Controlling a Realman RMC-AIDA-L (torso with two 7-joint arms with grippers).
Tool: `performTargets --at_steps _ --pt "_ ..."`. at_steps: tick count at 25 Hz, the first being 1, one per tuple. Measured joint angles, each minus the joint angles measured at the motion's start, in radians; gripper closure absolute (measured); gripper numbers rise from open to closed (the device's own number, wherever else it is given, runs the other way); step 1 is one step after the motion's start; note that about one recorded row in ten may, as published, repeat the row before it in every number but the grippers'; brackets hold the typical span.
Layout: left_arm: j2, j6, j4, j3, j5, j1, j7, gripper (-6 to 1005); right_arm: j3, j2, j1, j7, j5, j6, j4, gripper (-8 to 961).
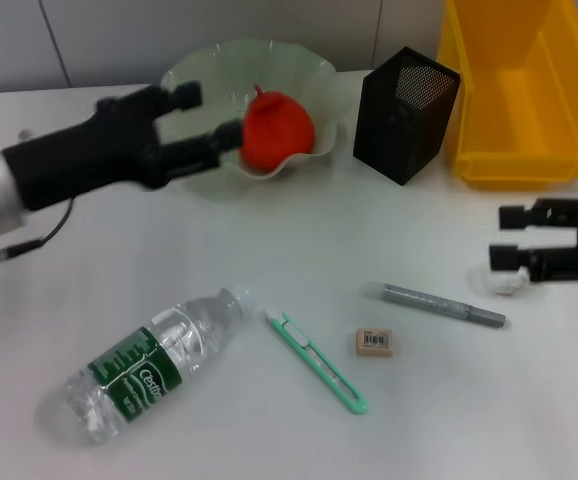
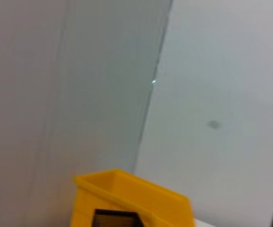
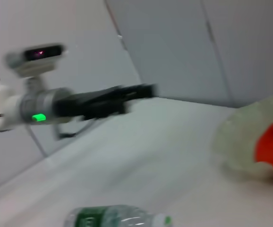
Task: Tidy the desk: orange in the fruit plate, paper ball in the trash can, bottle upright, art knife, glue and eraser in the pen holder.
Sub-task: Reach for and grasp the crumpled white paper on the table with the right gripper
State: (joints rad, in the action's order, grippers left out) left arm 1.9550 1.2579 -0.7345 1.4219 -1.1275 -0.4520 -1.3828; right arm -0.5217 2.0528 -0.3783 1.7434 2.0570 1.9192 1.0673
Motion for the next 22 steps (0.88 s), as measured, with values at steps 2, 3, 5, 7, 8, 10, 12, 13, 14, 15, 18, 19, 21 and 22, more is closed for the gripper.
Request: performTargets --at_steps 2,3,5,7,8,10,12,13,14,15,18,19,21,22 --pt "0.004 0.093 0.0 -0.078 -0.061 0.034 0.001 168 -0.007 -0.006 -0.013 0.056 0.009 -0.011 0.064 260" --pt "0.005 0.116 -0.001 -0.098 -0.078 0.042 0.002 168 -0.01 -0.009 -0.023 0.091 0.02 -0.016 0.099 261" --pt "0.005 0.181 -0.002 -0.153 -0.133 0.065 0.006 168 -0.015 -0.012 -0.052 0.161 0.066 -0.024 0.17 262" --pt "0.004 0.233 -0.002 -0.196 -0.184 0.079 0.007 168 -0.033 -0.017 -0.089 0.239 0.144 -0.028 0.236 263" --pt "0.004 0.233 -0.002 -0.196 -0.184 0.079 0.007 168 -0.055 -0.02 -0.108 0.281 0.189 -0.029 0.267 263" --pt "-0.002 0.301 -0.004 -0.226 -0.247 0.083 0.008 168 -0.109 -0.028 -0.144 0.364 0.269 -0.029 0.318 264" --pt "-0.004 0.343 -0.006 -0.233 -0.283 0.082 0.009 168 -0.164 -0.034 -0.18 0.449 0.347 -0.029 0.366 265" --pt "-0.004 0.343 -0.006 -0.233 -0.283 0.082 0.009 169 -0.188 -0.036 -0.196 0.484 0.382 -0.029 0.38 265" --pt "-0.004 0.343 -0.006 -0.233 -0.283 0.082 0.009 169 -0.239 -0.043 -0.235 0.554 0.471 -0.026 0.402 266" --pt "-0.006 0.376 -0.007 -0.235 -0.322 0.077 0.009 169 -0.239 -0.043 -0.235 0.554 0.471 -0.026 0.402 266" --pt "-0.008 0.422 -0.008 -0.237 -0.38 0.071 0.026 169 -0.302 -0.05 -0.29 0.622 0.588 -0.008 0.396 268" --pt "-0.009 0.433 -0.008 -0.239 -0.386 0.071 0.029 169 -0.321 -0.051 -0.307 0.638 0.621 -0.003 0.387 268" --pt "-0.012 0.447 -0.008 -0.244 -0.391 0.07 0.03 169 -0.356 -0.051 -0.333 0.666 0.671 0.007 0.36 269" --pt "-0.014 0.451 -0.008 -0.247 -0.394 0.07 0.031 169 -0.372 -0.051 -0.347 0.677 0.695 0.009 0.342 270"
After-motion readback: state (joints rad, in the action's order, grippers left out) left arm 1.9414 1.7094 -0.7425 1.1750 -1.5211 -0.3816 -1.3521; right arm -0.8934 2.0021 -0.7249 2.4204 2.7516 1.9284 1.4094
